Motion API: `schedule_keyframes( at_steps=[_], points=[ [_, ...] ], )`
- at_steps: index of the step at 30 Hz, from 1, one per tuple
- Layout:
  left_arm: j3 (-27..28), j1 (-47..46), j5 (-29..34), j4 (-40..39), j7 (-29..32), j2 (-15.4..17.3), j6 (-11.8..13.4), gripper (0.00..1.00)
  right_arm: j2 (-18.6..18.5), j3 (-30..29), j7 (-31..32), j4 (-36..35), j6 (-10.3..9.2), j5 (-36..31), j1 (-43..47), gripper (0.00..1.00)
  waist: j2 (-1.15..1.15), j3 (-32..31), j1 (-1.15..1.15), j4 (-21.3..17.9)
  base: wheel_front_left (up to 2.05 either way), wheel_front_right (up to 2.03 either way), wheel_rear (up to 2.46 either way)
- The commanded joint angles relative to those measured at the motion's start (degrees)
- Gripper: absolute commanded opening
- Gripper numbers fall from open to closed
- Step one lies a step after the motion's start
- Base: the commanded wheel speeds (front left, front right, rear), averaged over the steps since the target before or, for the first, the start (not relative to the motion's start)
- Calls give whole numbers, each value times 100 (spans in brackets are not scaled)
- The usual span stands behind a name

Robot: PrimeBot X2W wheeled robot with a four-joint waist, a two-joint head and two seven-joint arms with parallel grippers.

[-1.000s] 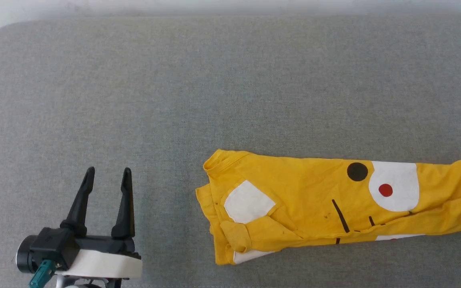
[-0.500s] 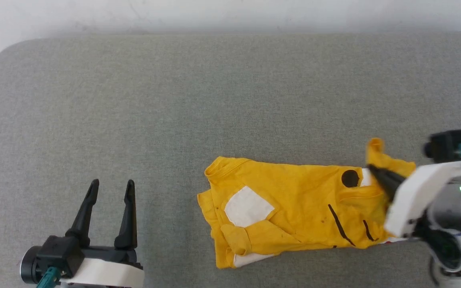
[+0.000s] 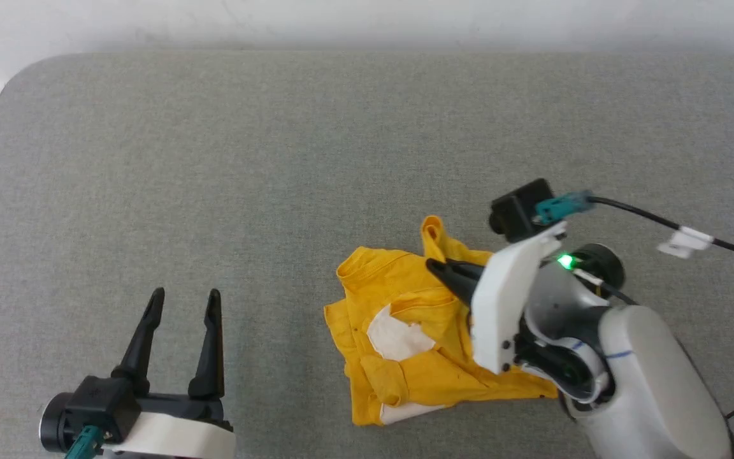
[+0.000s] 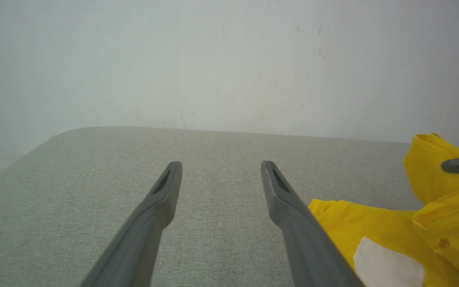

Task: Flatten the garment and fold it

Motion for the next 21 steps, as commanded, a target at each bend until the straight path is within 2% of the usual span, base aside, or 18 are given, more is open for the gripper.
schedule_keyframes(
  at_steps=[1, 10, 21],
  points=[
    [-33, -56, -13, 31, -27, -17, 28, 100, 24, 121, -99, 168, -5, 19, -150, 0, 0, 9, 0, 37, 0, 0, 0],
    [-179, -201, -57, 139, -27, -46, 19, 100, 30, 1053, -675, 1320, -5, 266, -695, 0, 0, 85, 0, 239, 0, 0, 0],
    [-312, -397, -129, 305, -27, -86, 10, 100, 31, 1580, -1073, 2744, -5, 201, -1053, 0, 0, 157, 0, 438, 0, 0, 0]
  ],
)
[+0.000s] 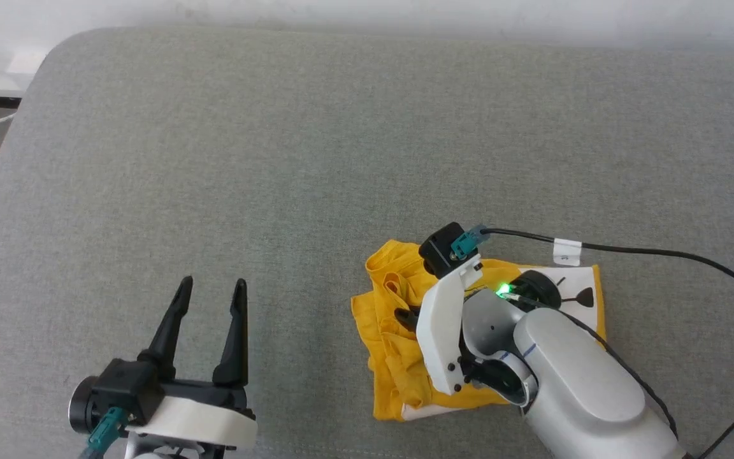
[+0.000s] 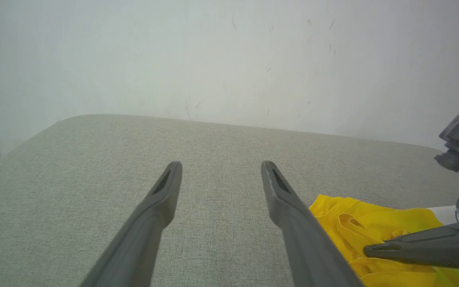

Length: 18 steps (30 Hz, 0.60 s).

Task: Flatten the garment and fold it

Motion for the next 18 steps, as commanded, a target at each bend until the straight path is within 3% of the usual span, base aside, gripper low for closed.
schedule_keyframes(
  at_steps=[1, 3, 4, 13, 18],
  points=[
    [-6, -111, -27, 30, -27, -11, 10, 100, 12, 46, -65, 138, -5, 50, -117, 0, 0, 0, 0, 24, 0, 0, 0],
    [-7, -119, -33, 54, -27, -12, 9, 100, 12, 67, -117, 283, -5, 117, -181, 47, 0, -14, 0, 26, 0, 0, 0],
    [-5, -120, -39, 67, -27, -13, 9, 100, 12, 92, -136, 313, -5, 189, -217, 100, 0, -23, 0, 21, 0, 0, 0],
    [34, -43, -51, 68, -27, 33, 34, 100, 12, 12, -619, -83, -5, 820, -610, 100, 0, -137, 0, -196, 0, 0, 0],
    [48, 61, -51, -9, -27, 71, 62, 100, 12, -698, -1234, -483, -5, 266, -525, 100, 0, -212, 0, -357, 0, 0, 0]
  ],
)
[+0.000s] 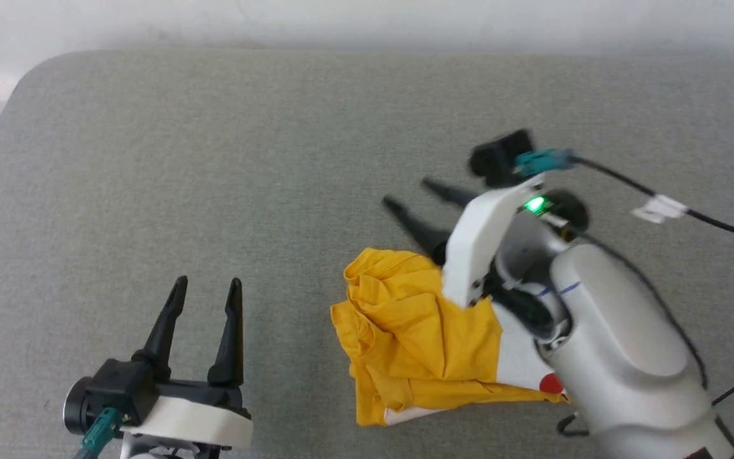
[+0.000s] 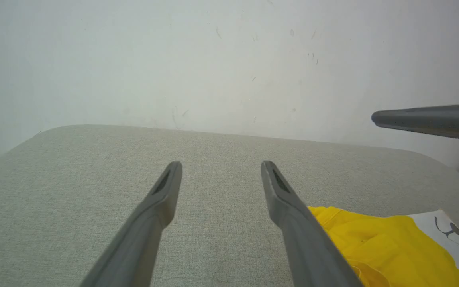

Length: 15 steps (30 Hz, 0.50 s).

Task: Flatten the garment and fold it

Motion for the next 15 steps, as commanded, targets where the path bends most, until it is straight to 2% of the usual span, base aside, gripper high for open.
schedule_keyframes(
  at_steps=[1, 7, 11, 15],
  points=[
    [20, 102, -8, -42, -27, 54, 53, 100, -5, -316, -256, -180, -5, -413, 99, 100, 0, -65, 0, -114, 0, 0, 0],
    [26, 185, -20, -149, -8, 107, 86, 100, -30, -1562, -746, -1079, -5, -1419, 1091, 100, 0, -62, 0, -287, 0, 0, 0],
    [28, 213, -37, -228, 29, 151, 97, 100, -18, -2172, -520, -1611, -5, -1624, 1907, 100, 0, 26, 0, -379, 0, 0, 0],
    [22, 205, -47, -279, 67, 202, 100, 100, -13, -2468, -123, -1893, -5, -1788, 2500, 100, 0, 143, 0, -424, 0, 0, 0]
  ],
)
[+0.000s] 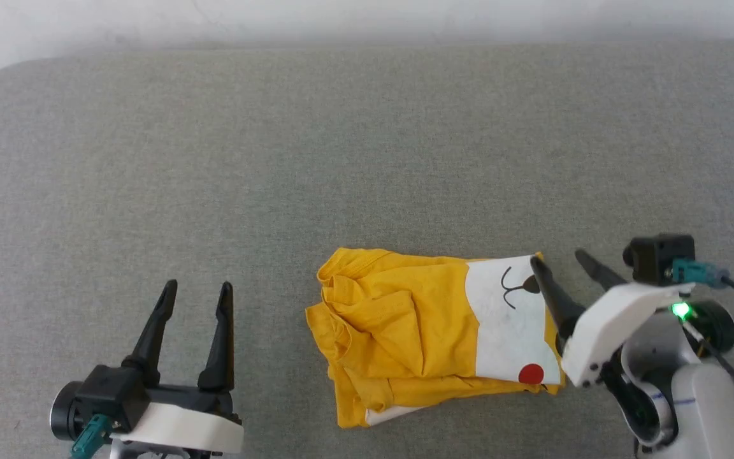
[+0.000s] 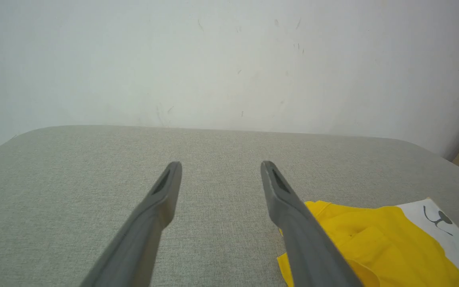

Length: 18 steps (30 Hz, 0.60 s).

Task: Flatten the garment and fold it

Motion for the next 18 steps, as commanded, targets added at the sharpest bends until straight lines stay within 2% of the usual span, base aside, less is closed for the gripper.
schedule_keyframes(
  at_steps=[1, 9, 18],
  points=[
    [8, 31, -40, -41, 12, 57, 39, 100, 17, -94, 166, -89, -5, -80, 212, 100, 0, 103, 0, -40, 0, 0, 0],
    [-52, -75, -59, -42, 33, 104, 30, 100, 9, -319, 625, 18, -5, -99, 516, 100, 0, 236, 0, 51, 0, 0, 0],
    [-95, -142, -102, -3, 52, 164, 32, 100, 21, -360, 758, 661, -5, -5, 307, 100, 0, 291, 0, 281, 0, 0, 0]
  ],
)
